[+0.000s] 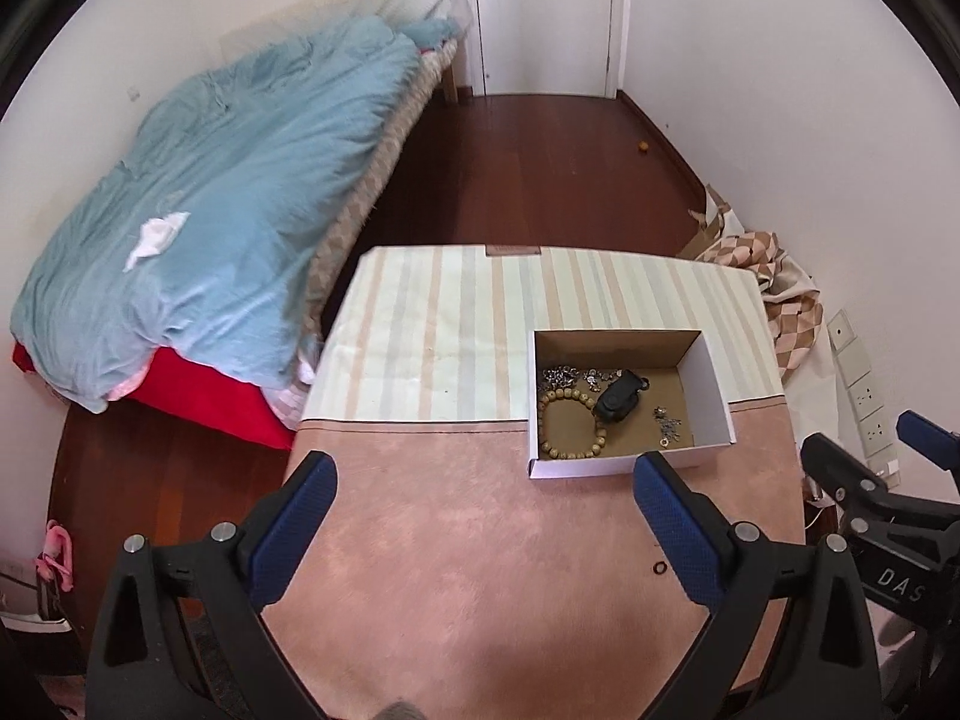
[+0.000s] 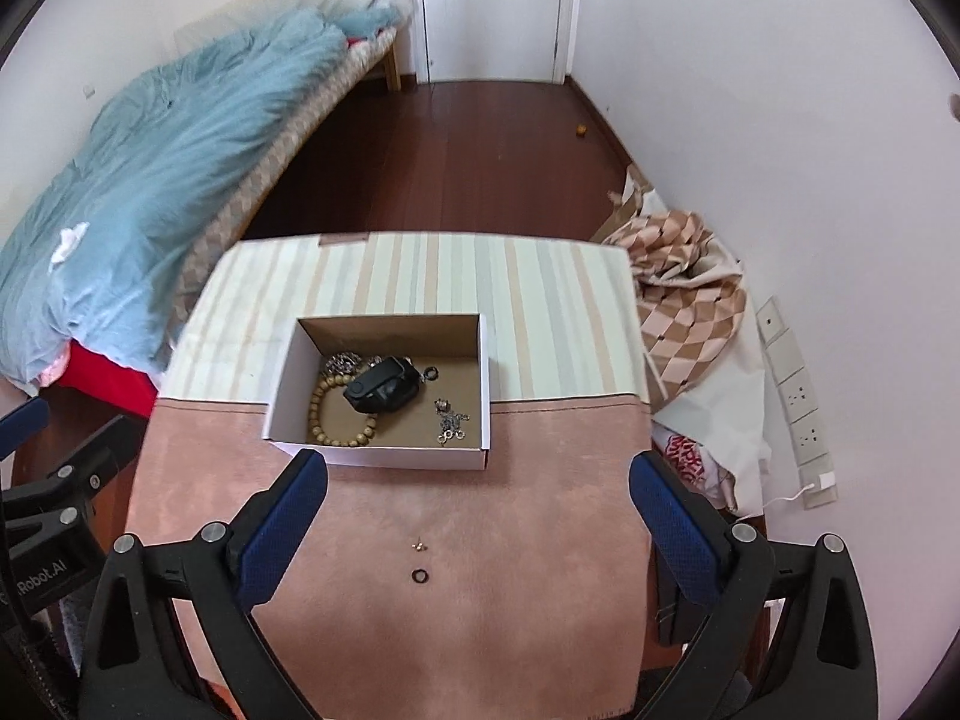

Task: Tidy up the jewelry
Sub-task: 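Open both tools inside the box and withdraw them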

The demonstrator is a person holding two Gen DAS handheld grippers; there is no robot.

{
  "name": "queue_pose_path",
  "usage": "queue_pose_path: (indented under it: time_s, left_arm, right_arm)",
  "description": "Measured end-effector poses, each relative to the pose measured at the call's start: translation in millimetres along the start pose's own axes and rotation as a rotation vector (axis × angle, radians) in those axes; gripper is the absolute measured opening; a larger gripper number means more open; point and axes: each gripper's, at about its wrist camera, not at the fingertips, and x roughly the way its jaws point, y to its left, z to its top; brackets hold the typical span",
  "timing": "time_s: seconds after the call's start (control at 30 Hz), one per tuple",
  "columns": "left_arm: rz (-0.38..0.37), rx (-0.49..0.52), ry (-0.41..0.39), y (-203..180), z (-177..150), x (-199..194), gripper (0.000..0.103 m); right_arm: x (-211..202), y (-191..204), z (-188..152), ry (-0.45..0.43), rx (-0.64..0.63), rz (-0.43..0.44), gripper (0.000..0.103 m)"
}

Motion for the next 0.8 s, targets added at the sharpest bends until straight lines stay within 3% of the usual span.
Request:
queue_pose_path:
  time_s: [0.5,0.8]
  left_arm:
    - [0.012,-0.036,-0.102,8,-21,-76,0.101]
    - [0.046,-0.046,-0.103,4,-25,-72,0.101]
  right_arm:
    - [-97,-7,-21,-0.147,0.033,-0.007,0.102]
    - [-98,-8,-23,-0.152,0.046,0.011,0.102]
